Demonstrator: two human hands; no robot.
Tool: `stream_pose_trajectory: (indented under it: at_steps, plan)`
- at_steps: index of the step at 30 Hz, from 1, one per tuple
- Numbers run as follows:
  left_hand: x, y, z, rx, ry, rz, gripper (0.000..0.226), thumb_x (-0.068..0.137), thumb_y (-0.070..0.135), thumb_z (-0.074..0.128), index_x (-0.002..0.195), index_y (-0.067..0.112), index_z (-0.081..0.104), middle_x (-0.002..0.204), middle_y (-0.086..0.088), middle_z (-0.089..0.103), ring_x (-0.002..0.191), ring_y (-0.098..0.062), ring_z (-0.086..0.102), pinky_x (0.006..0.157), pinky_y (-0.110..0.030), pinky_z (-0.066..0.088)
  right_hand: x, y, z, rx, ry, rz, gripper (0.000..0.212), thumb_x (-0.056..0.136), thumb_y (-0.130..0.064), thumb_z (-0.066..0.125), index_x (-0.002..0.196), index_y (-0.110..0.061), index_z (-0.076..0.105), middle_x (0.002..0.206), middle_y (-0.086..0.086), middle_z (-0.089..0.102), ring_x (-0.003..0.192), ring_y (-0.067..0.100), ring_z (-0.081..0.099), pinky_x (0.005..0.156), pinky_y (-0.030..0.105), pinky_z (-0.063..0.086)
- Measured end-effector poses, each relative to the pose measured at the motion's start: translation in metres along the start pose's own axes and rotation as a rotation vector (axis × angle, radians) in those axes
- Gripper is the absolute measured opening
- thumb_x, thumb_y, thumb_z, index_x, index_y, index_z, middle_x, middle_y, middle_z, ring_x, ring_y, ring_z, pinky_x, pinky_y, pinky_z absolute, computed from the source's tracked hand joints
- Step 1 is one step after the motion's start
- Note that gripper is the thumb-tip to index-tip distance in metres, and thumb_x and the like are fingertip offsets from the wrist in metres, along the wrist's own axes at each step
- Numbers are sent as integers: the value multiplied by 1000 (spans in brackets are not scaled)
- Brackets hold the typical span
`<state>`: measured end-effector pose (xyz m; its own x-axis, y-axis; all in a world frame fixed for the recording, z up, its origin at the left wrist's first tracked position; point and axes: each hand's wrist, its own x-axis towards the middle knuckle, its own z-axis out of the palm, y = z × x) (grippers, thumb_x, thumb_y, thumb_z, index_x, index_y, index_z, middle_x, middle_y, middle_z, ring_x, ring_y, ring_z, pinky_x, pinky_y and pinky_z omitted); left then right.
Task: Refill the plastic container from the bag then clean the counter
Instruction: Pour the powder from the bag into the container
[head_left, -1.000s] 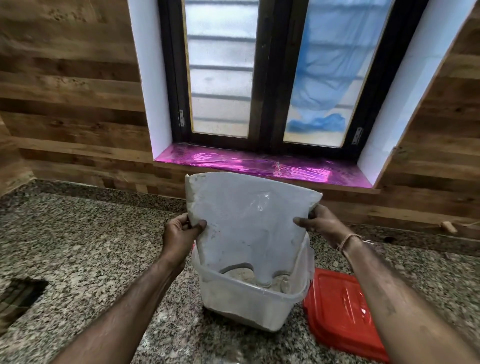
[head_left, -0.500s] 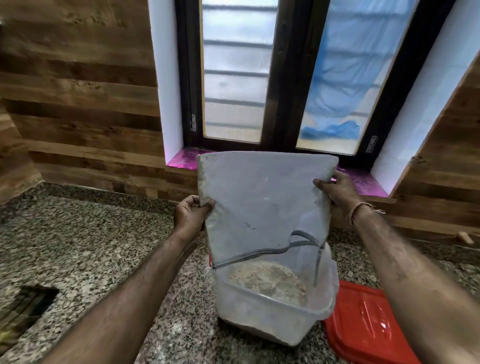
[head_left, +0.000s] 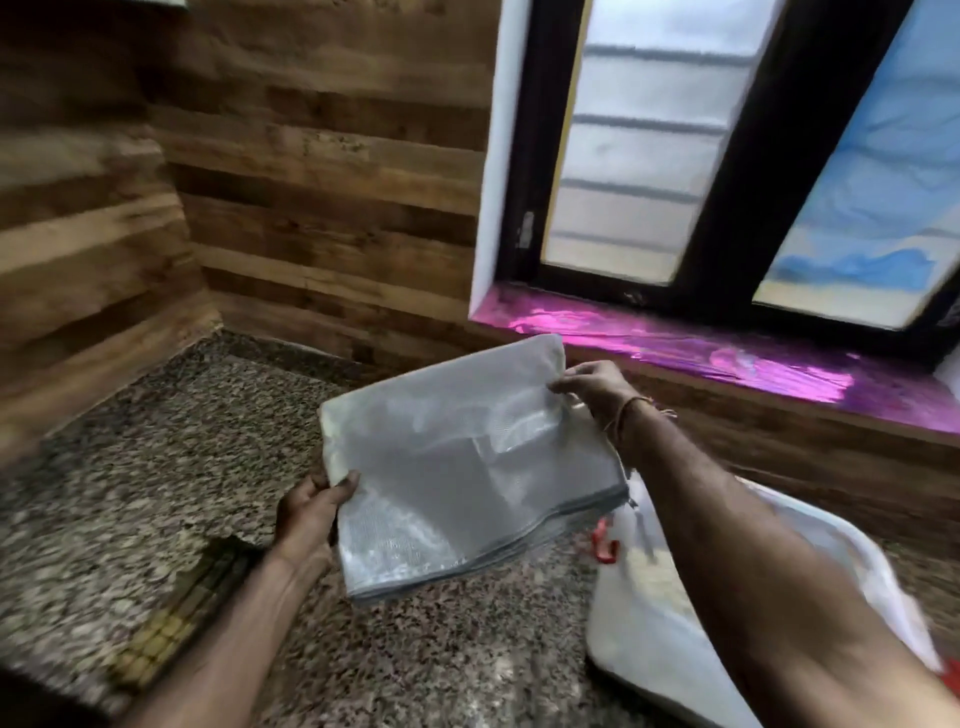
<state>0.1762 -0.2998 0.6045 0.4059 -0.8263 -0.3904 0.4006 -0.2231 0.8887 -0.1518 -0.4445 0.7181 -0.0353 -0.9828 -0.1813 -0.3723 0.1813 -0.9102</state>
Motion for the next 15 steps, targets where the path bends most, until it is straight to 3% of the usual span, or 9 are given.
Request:
stream_pose_trajectory:
  at_steps: [4,6,8,11,13,15]
  plan:
    - [10,-19,-59,-37,165,-18,20,86,-4,72,78,10,61,73,-8,72,68,-24,64,49,-26,58,8,12,76,-83,-215,7,17,81,10,67,75,-6,70,58,5,65,43,9,59,44,19,49]
    - [5,-34,-76,11,179,-57,18,86,-5,70,80,9,61,70,-9,70,62,-22,60,40,-18,49,17,28,105,-255,-199,-28,15,75,5,72,86,-6,73,73,6,67,63,14,62,62,29,56]
    - [-4,-48,-87,115,135,-164,15,89,-3,67,85,10,61,65,-6,66,51,-16,57,34,-15,43,25,43,126,-432,-130,-50,27,73,-1,75,98,-11,74,90,6,69,82,18,62,71,28,47]
    - [-10,-72,-104,261,-21,-376,9,91,4,68,96,9,64,69,-7,68,50,-14,57,42,-24,55,29,66,153,-581,-128,-72,34,77,-2,66,108,-17,70,102,7,70,92,26,66,71,24,41]
    - [-10,-86,-108,279,-20,-378,16,93,9,70,105,8,60,72,-5,65,50,-12,53,46,-25,56,35,82,166,-674,-131,-112,37,79,-1,59,107,-23,67,106,8,71,95,29,67,72,27,47]
    - [-9,-91,-107,258,60,-271,27,93,16,71,110,13,51,80,-3,61,59,-13,55,53,-29,56,36,98,173,-745,-127,-125,41,81,-1,53,108,-29,65,109,7,72,94,30,68,77,34,56]
